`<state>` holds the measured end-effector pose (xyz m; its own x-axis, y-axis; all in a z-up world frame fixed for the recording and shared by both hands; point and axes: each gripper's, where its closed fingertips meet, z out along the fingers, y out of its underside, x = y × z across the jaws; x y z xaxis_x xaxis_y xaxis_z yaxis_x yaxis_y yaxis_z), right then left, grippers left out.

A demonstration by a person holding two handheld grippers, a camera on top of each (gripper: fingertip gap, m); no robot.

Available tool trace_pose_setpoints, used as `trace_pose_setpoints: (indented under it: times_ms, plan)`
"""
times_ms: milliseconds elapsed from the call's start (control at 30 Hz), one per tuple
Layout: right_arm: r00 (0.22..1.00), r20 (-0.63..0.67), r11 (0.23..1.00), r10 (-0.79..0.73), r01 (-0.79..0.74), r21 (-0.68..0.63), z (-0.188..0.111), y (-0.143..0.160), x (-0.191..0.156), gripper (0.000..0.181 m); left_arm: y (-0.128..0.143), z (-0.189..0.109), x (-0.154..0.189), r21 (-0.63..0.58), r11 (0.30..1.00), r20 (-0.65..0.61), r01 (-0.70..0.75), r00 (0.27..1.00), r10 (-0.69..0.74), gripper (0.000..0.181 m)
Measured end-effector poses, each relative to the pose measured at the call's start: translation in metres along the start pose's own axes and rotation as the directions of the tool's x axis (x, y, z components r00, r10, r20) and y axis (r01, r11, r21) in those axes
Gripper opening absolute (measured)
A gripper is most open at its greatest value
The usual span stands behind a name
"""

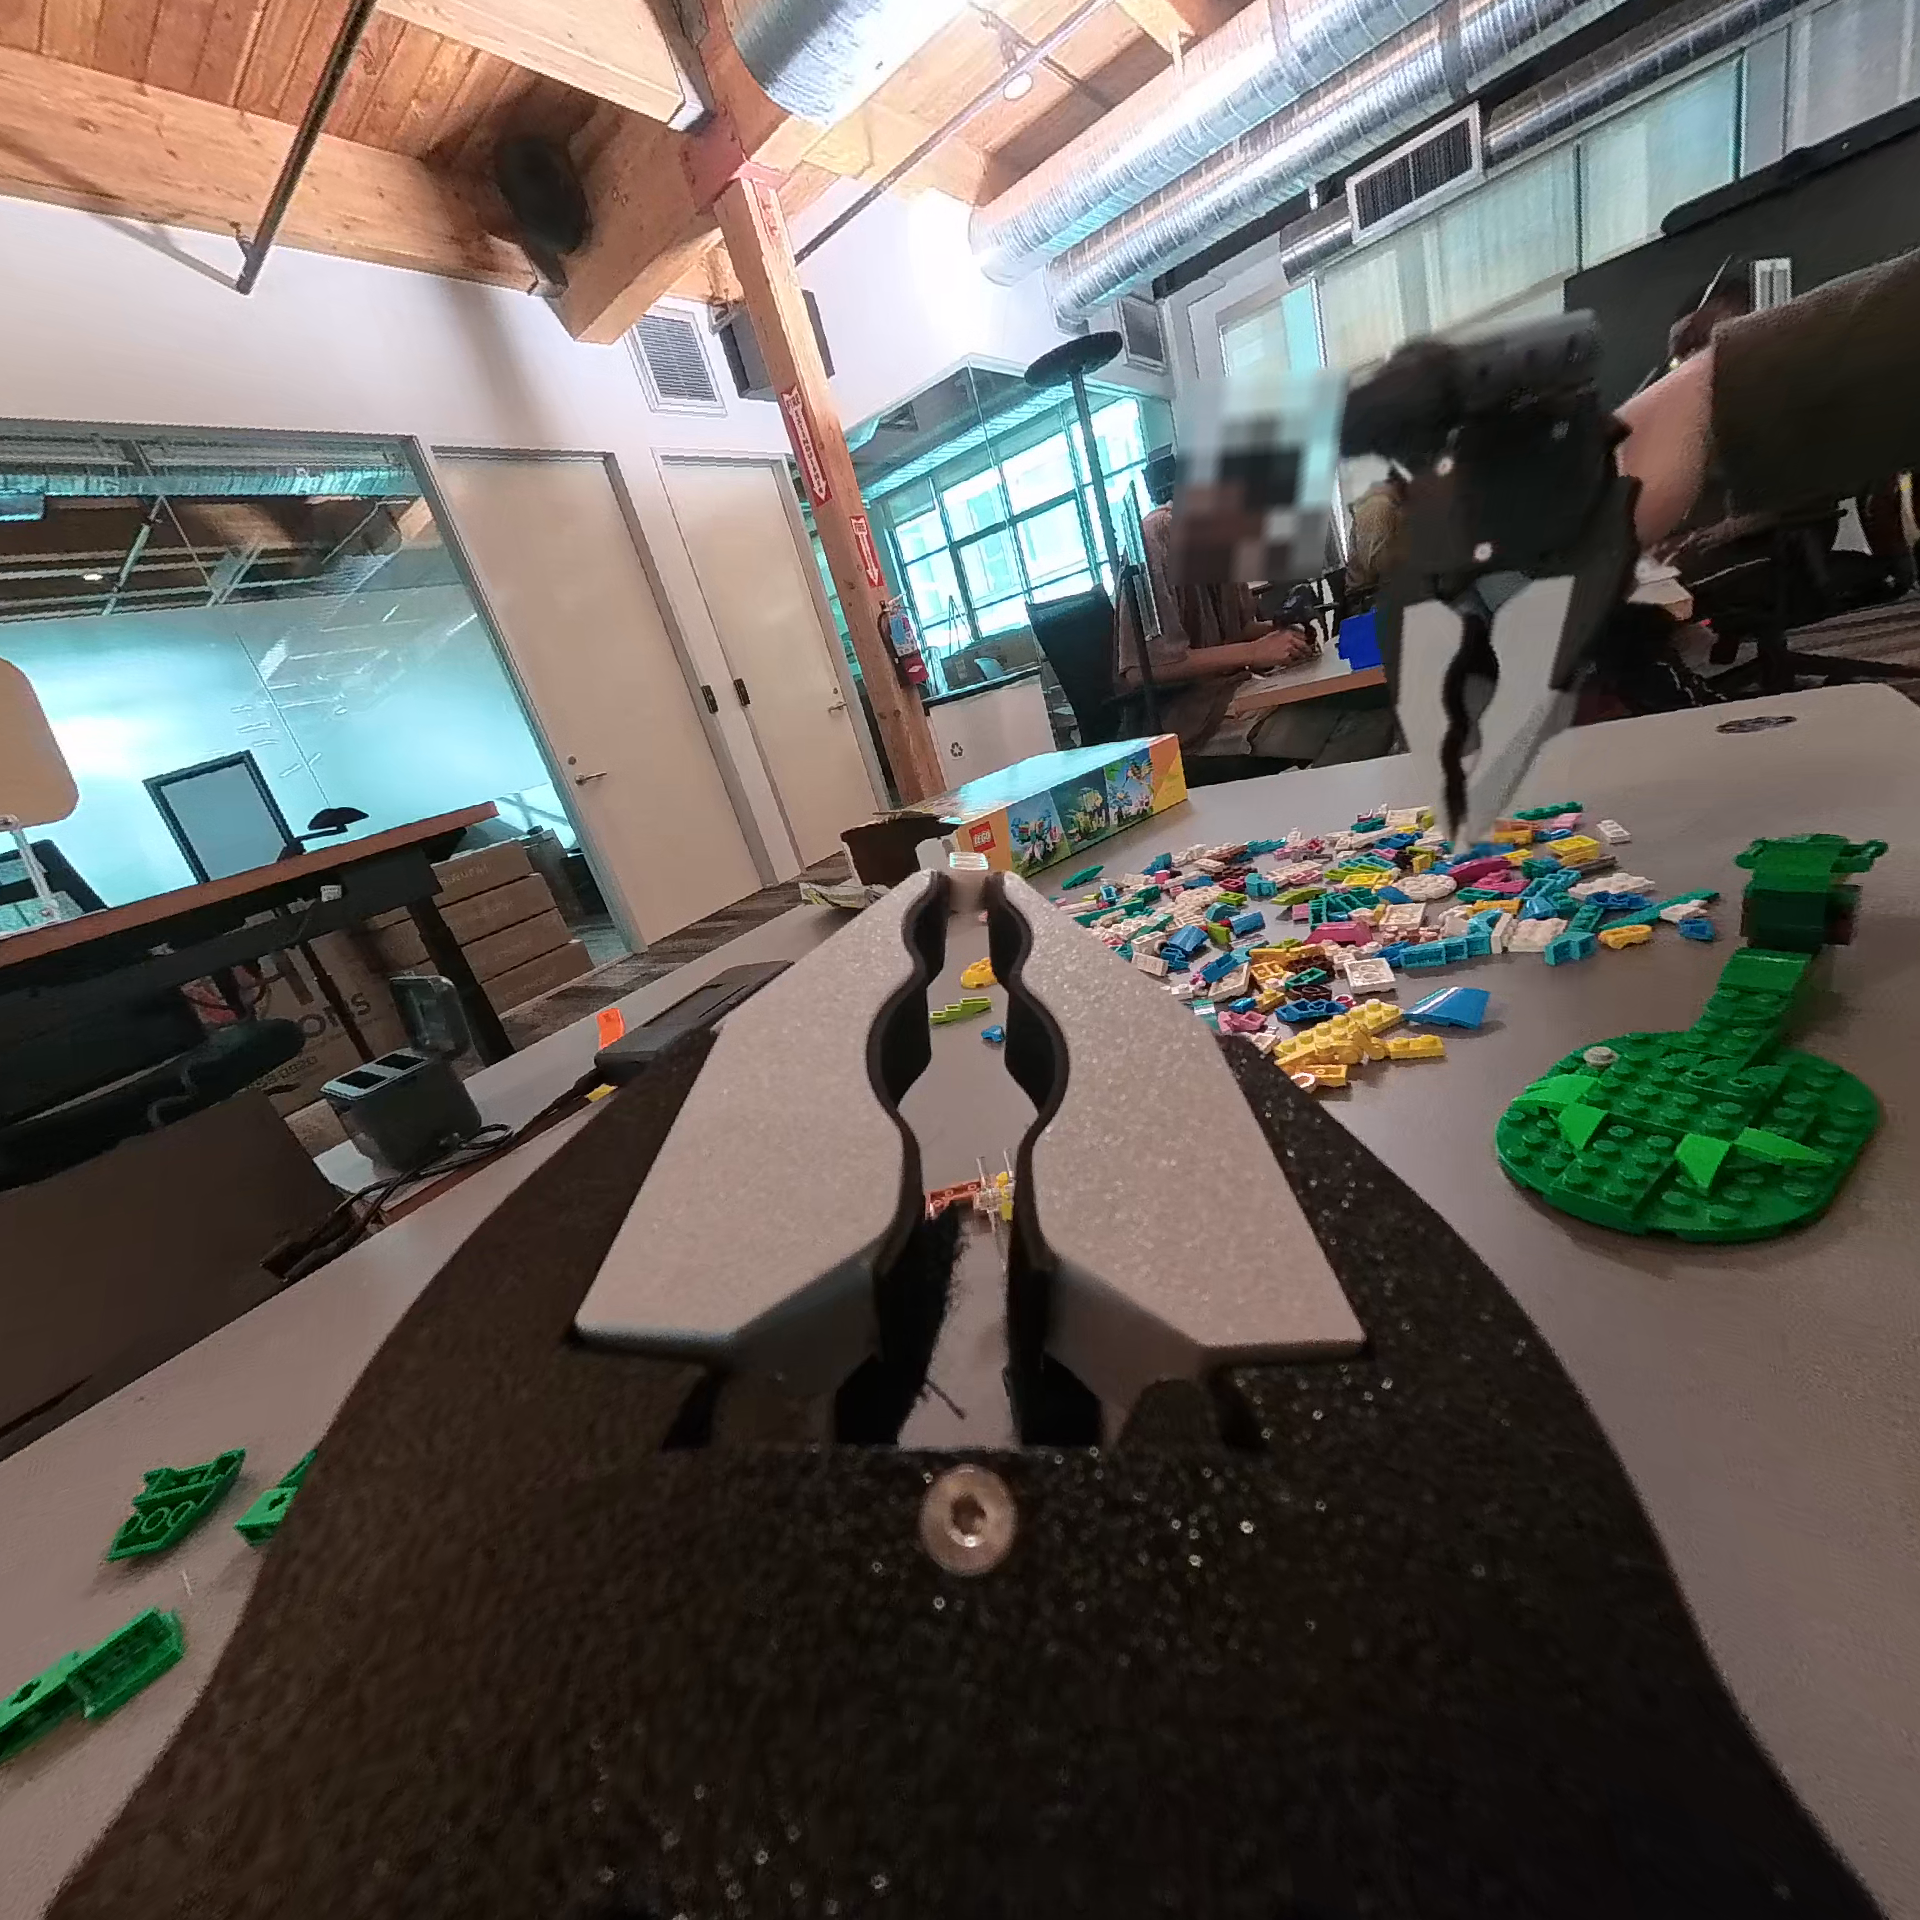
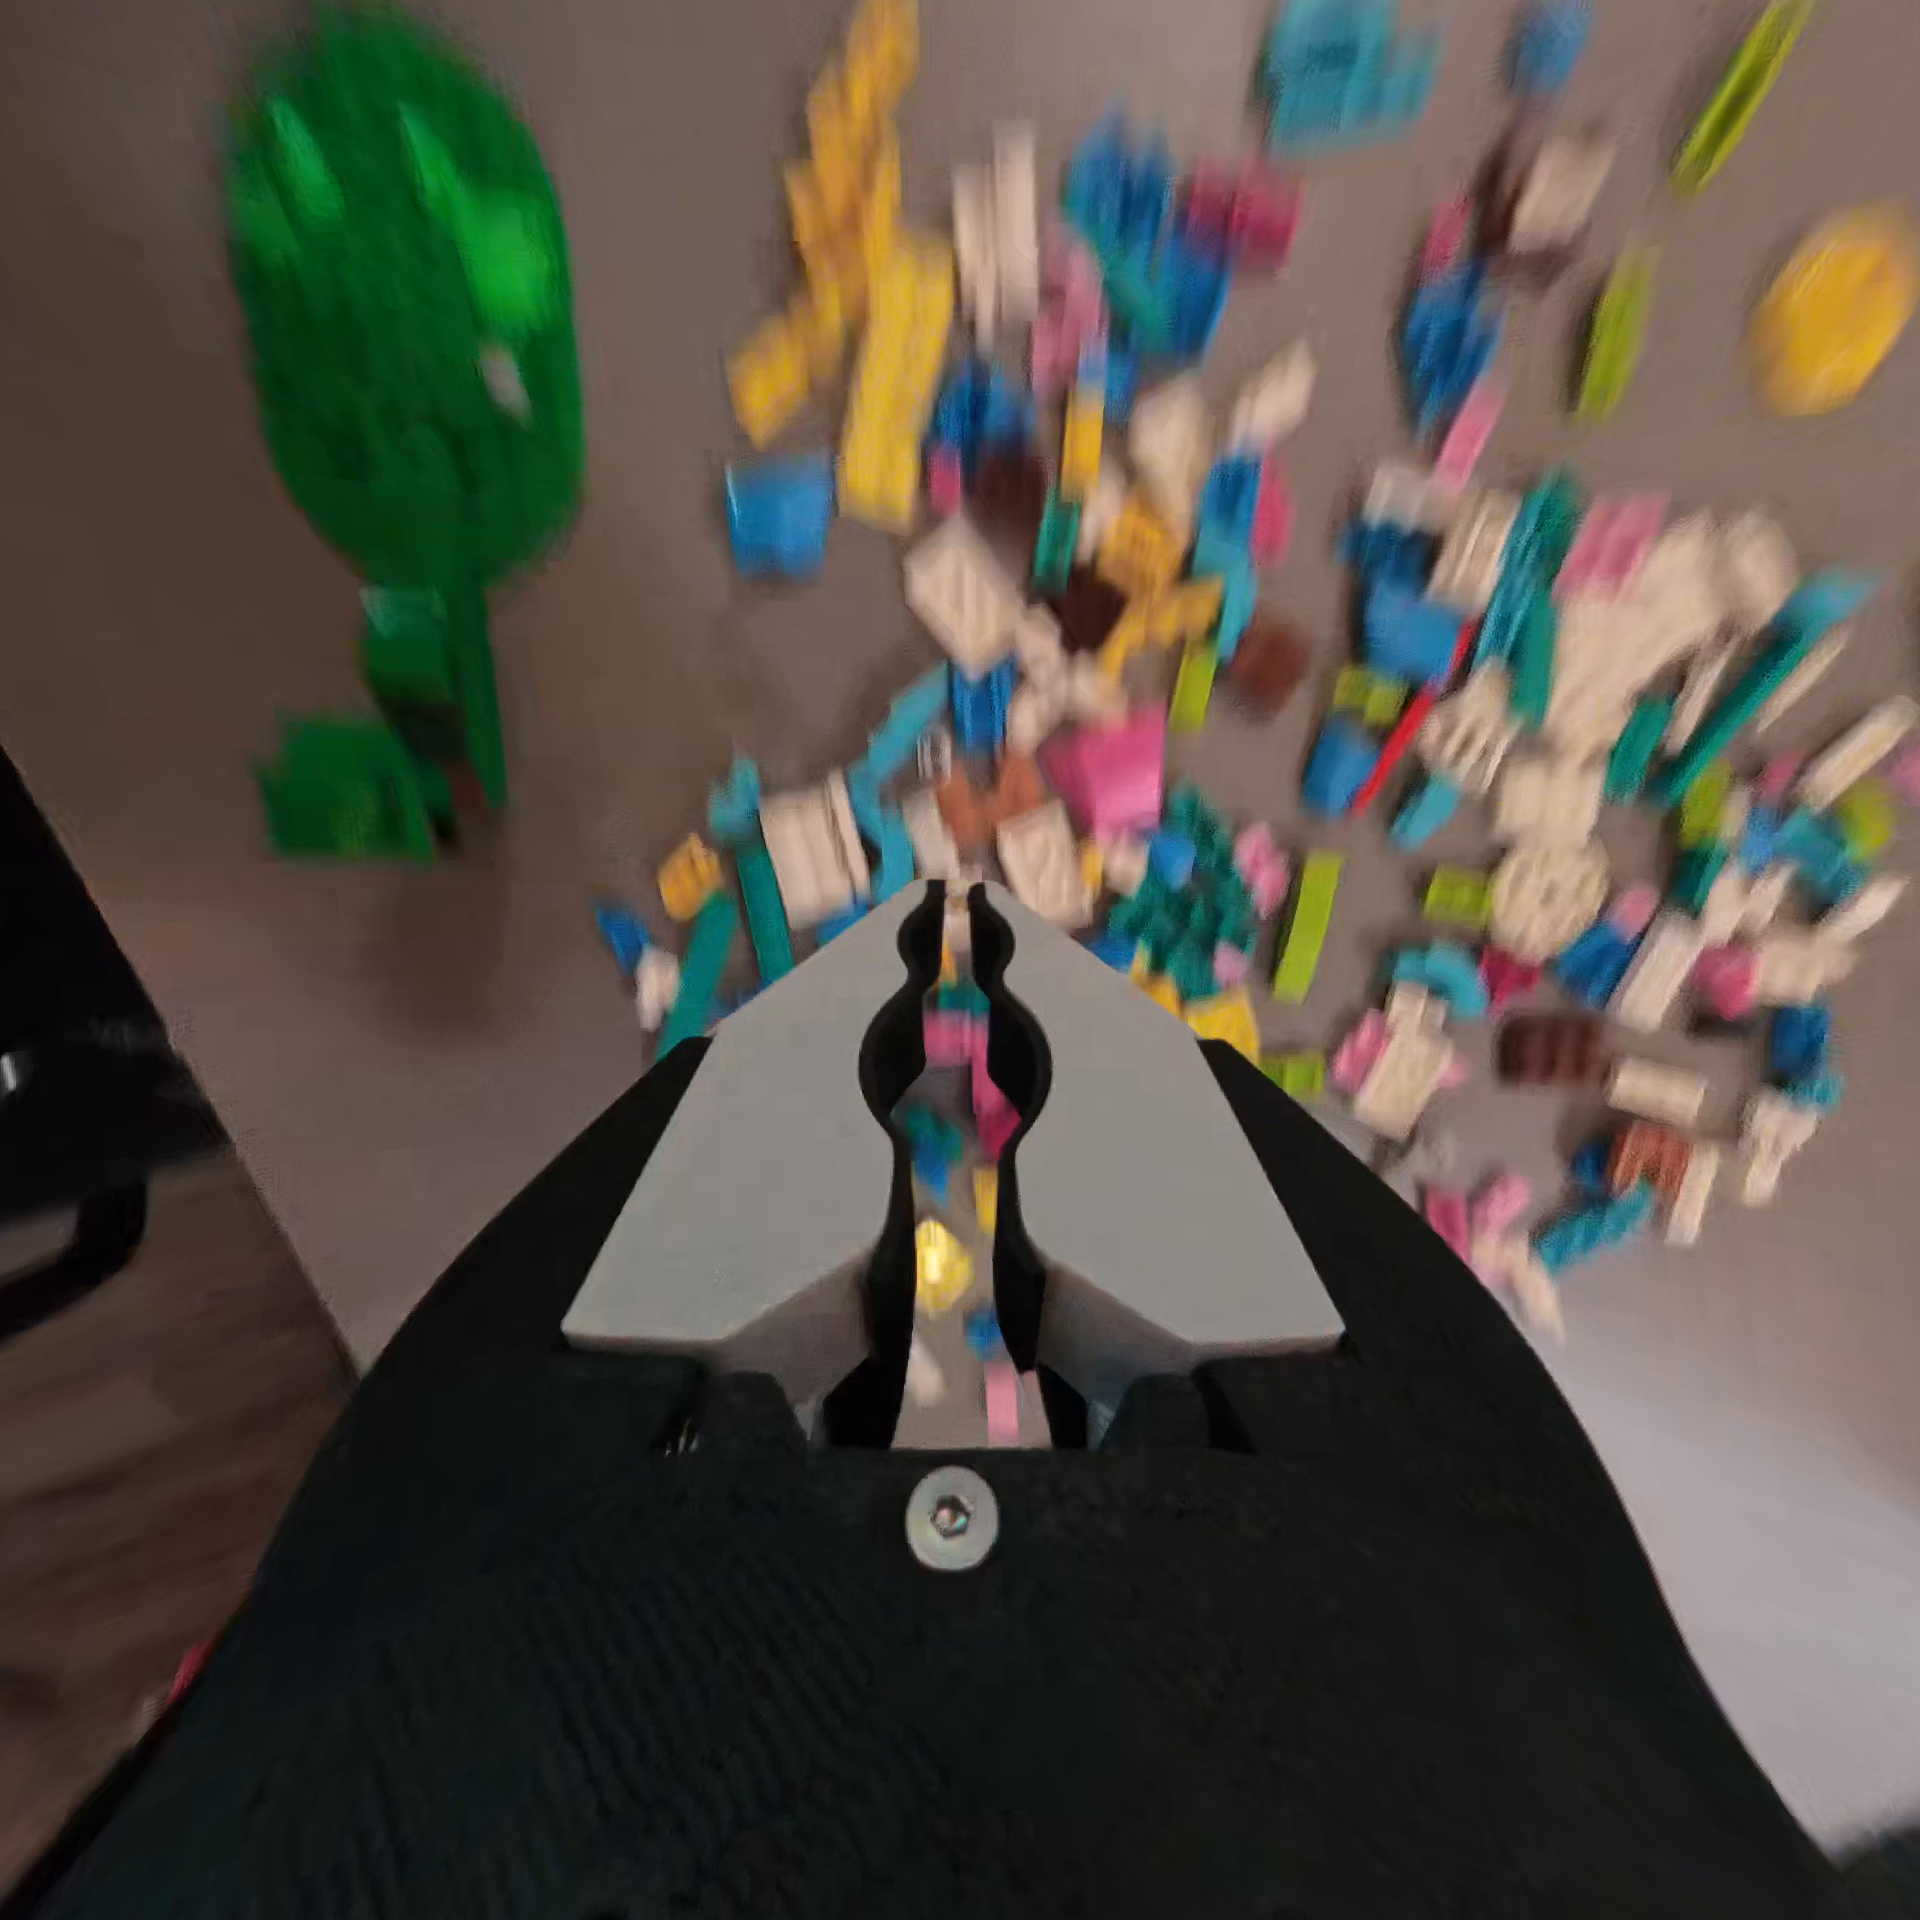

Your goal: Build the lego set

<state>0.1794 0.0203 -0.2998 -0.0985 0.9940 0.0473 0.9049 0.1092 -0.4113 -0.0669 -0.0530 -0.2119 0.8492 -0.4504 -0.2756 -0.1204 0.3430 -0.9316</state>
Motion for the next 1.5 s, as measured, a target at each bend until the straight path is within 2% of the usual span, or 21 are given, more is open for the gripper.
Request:
trace_pose_setpoints:
  times_ms: [33,100,133,267,367,467,533,600,700,833,933,1067,1167,1333,1500]
  plan:
    - [1.000,0.003,0.994,0.002,-0.003,0.110,-0.001,-0.027,-0.003,0.004,0.000,0.000,0.000,0.001,1.000,-0.001,0.003,1.000,-0.003,0.005]
    - [0.998,0.011,0.962,-0.057,0.052,0.268,0.003,-0.079,-0.016,0.004,0.000,0.000,0.001,0.001,1.000,-0.011,0.007,1.000,-0.007,0.005]
    - [0.994,0.018,0.947,-0.107,0.096,0.307,0.009,-0.101,-0.027,0.004,0.000,0.000,0.002,0.003,1.000,-0.014,0.010,1.000,-0.010,0.005]
    - [0.960,0.022,0.930,-0.278,0.263,0.258,0.053,-0.148,-0.053,0.004,-0.001,-0.001,-0.001,0.008,1.000,-0.004,0.014,1.000,-0.014,0.005]
    - [0.953,0.028,0.930,-0.301,0.286,0.232,0.072,-0.167,-0.056,0.004,-0.002,-0.002,-0.003,0.011,1.000,0.008,0.014,1.000,-0.014,0.005]
    - [0.974,-0.101,0.932,-0.203,0.223,0.284,0.067,-0.196,-0.046,0.004,-0.004,-0.003,-0.007,0.020,1.000,0.030,0.020,0.999,-0.020,0.005]
    - [0.965,-0.256,0.911,-0.052,0.150,0.383,0.059,-0.217,-0.027,0.004,-0.004,-0.003,-0.010,0.022,0.999,0.034,0.040,0.999,-0.040,0.005]
    - [0.917,-0.375,0.857,0.135,0.082,0.509,0.052,-0.231,-0.004,0.004,-0.003,-0.003,-0.012,0.022,0.998,0.036,0.066,0.997,-0.067,0.005]
    - [0.770,-0.492,0.750,0.407,0.026,0.661,0.038,-0.239,0.028,0.004,-0.004,-0.005,-0.016,0.033,0.995,0.048,0.096,0.994,-0.098,0.005]
    - [0.620,-0.575,0.655,0.534,0.127,0.745,0.014,-0.260,0.051,0.004,-0.005,-0.005,-0.016,0.038,0.993,0.048,0.111,0.993,-0.112,0.005]
    - [0.622,-0.486,0.522,0.614,0.142,0.841,0.002,-0.267,0.053,0.004,-0.005,-0.005,-0.013,0.034,0.996,0.051,0.083,0.995,-0.085,0.005]
    - [0.592,-0.476,0.455,0.650,0.199,0.868,-0.006,-0.249,0.045,0.004,-0.005,-0.002,-0.004,0.013,0.999,0.036,-0.035,0.999,0.034,0.005]
    - [0.577,-0.453,0.392,0.679,0.237,0.889,-0.020,-0.247,0.042,0.004,-0.003,0.004,-0.004,-0.001,0.992,0.072,-0.128,0.989,0.128,0.005]
    - [0.556,-0.482,0.371,0.677,0.307,0.876,-0.029,-0.251,0.033,0.003,0.002,0.010,-0.030,-0.069,0.950,0.207,-0.303,0.928,0.311,0.005]
    - [0.547,-0.510,0.379,0.663,0.342,0.860,-0.028,-0.255,0.029,0.003,0.006,0.020,-0.043,-0.063,0.963,0.251,-0.264,0.929,0.271,0.005]
